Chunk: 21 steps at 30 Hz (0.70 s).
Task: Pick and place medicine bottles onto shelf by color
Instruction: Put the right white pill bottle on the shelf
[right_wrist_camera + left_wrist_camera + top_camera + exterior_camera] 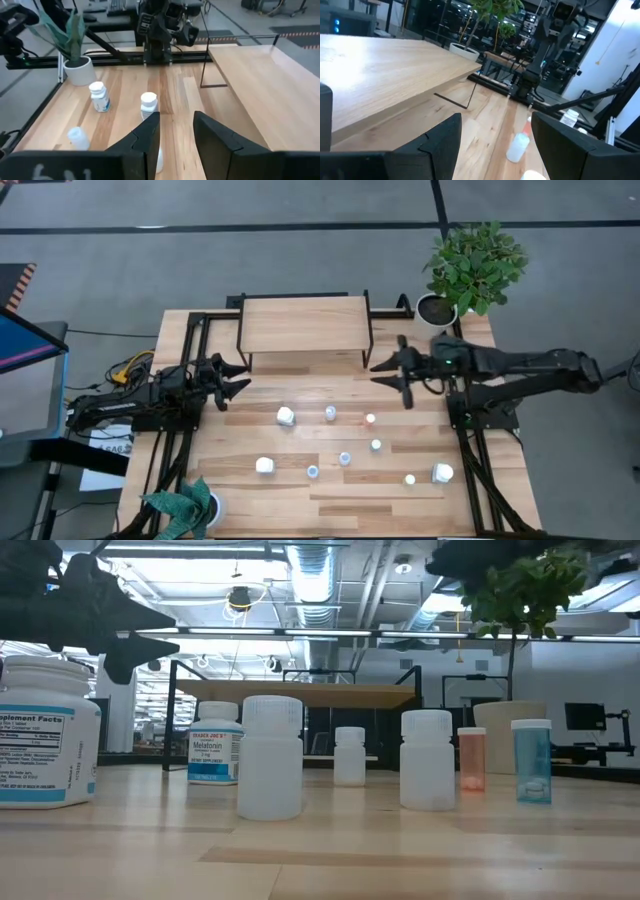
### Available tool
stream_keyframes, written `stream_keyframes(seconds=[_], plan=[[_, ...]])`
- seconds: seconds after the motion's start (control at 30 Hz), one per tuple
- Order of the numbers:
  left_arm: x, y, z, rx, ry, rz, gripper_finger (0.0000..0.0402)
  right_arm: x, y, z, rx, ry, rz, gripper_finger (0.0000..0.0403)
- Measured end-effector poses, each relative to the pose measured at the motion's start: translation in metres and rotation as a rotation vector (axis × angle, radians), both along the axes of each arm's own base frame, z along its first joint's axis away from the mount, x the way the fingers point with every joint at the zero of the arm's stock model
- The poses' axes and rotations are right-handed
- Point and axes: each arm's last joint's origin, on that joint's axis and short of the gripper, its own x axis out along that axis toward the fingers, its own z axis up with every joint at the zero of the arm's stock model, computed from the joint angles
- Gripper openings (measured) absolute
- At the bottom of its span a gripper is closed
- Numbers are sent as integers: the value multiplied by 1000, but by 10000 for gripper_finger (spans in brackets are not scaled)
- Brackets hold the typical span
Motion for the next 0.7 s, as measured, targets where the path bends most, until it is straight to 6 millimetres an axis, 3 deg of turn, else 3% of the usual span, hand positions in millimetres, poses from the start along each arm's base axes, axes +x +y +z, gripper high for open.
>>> stream_keyframes(seconds=[0.13, 0.27, 0.47, 0.7], plan=[[0, 0, 0, 8, 2, 0, 228, 25, -2, -2, 4, 58, 0, 150], [0, 0, 0, 9, 2, 0, 228, 47, -4, -11, 21, 146, -5, 187], [0, 0, 0, 9, 3, 0, 228, 81, -4, -38, 35, 275, -2, 260], [0, 0, 0, 9, 3, -1, 228, 115, -1, -75, 69, 423, 14, 271]])
